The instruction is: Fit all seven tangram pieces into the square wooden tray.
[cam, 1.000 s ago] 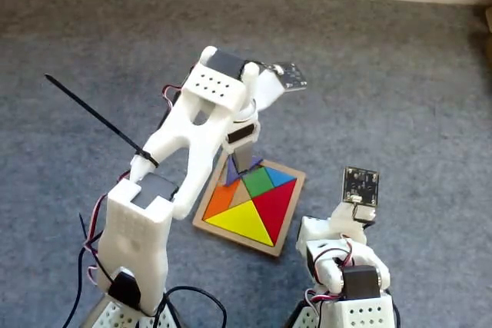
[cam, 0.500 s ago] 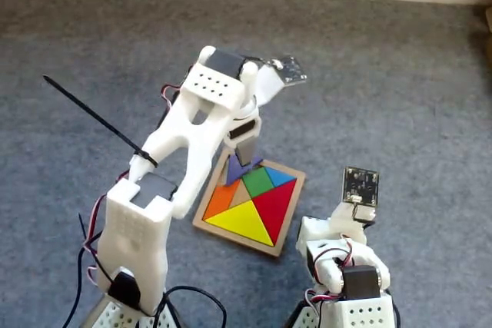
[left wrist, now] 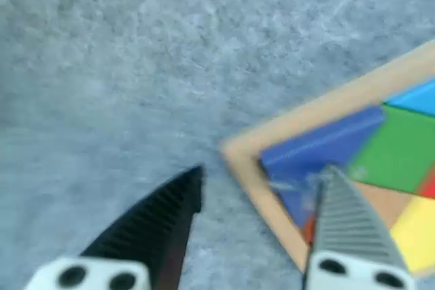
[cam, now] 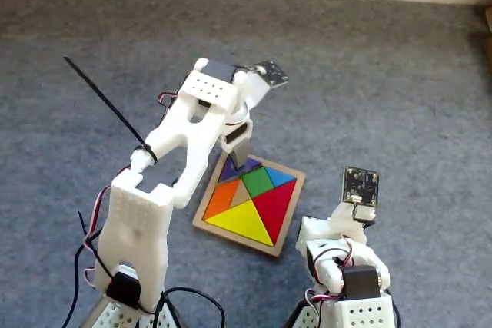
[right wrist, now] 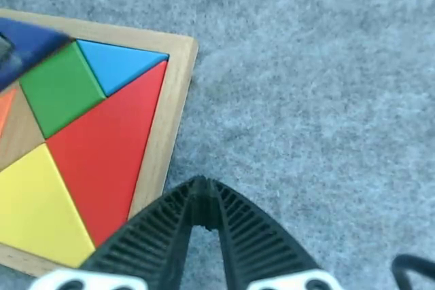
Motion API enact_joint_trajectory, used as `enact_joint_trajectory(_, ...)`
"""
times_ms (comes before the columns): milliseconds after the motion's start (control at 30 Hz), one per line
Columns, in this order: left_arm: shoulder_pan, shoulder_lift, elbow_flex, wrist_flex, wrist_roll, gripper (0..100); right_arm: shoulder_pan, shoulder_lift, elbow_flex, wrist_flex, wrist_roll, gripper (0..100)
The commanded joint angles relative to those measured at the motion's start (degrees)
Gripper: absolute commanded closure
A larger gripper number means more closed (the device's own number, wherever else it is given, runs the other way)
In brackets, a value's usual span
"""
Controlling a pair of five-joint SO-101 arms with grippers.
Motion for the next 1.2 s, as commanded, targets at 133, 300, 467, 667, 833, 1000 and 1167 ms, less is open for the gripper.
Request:
enact_joint_trajectory(133,-4.4,2.1,-0.3,0.1,-7.8,74,-0.6,-1.2,8.7,0.5,-0.5,99.2)
enact_joint_trajectory(300,-4.1,1.9,-0.7,0.1,-7.8,74,-0.6,-1.2,8.7,0.5,-0.5,99.2)
enact_joint_trajectory(467,-1.6,-1.0,-0.7,0.1,-5.1,74,-0.6,-1.2,8.7,0.5,-0.5,99.2)
enact_joint_trajectory(667,0.3,-12.1,-0.2,4.7,-3.0,74,-0.6,-1.2,8.7,0.5,-0.5,99.2)
enact_joint_trajectory(833,0.1,-21.3,0.6,9.1,-2.9,83,-0.6,-1.2,8.7,0.5,-0.5,99.2)
enact_joint_trajectory(1000,1.8,-29.1,10.8,9.0,-3.0,97,-0.6,-1.2,8.7,0.5,-0.5,99.2)
enact_joint_trajectory(1167,4.9,-40.5,26.2,2.5,2.3,100,-0.6,-1.2,8.7,0.5,-0.5,99.2)
